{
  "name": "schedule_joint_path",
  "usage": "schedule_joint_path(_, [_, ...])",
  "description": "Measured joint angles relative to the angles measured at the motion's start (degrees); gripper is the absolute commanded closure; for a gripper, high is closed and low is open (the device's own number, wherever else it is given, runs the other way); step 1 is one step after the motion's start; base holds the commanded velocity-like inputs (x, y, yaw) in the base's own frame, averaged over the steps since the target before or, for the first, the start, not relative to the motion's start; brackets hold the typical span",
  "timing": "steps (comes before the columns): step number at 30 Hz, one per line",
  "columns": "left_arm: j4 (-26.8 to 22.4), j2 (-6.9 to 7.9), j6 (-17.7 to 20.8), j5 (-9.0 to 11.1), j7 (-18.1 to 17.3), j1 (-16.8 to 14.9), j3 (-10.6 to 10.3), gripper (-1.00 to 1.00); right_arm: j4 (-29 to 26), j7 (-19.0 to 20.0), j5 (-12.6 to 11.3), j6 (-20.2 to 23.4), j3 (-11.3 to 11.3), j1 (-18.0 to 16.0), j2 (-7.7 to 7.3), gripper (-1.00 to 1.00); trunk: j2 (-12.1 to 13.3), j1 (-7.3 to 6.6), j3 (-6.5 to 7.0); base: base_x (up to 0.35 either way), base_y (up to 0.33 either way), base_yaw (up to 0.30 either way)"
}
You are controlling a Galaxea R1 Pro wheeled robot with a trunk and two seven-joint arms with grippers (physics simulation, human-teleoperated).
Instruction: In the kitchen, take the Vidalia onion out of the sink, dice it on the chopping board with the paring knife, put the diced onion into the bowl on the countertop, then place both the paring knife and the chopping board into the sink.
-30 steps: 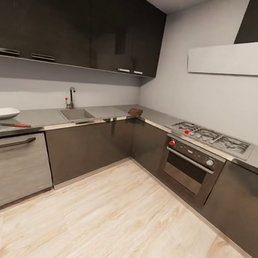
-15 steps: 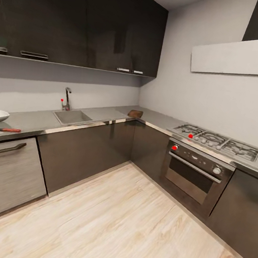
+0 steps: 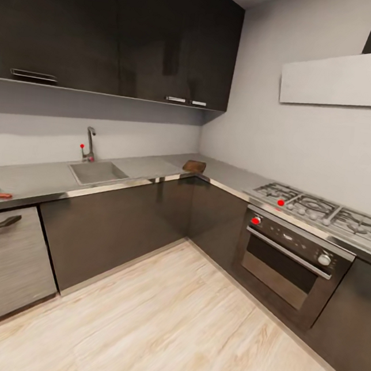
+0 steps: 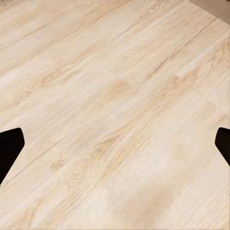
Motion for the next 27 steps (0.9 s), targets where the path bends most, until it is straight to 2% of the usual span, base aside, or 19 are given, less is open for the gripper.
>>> schedule_joint_path(27, [0.0,0.0,0.0,0.0,0.0,0.0,0.0,-1.0,0.02,0.0,0.0,0.08,0.0,0.0,0.0,-1.0,0.0,0.0,0.0,0.294,0.0,0.0])
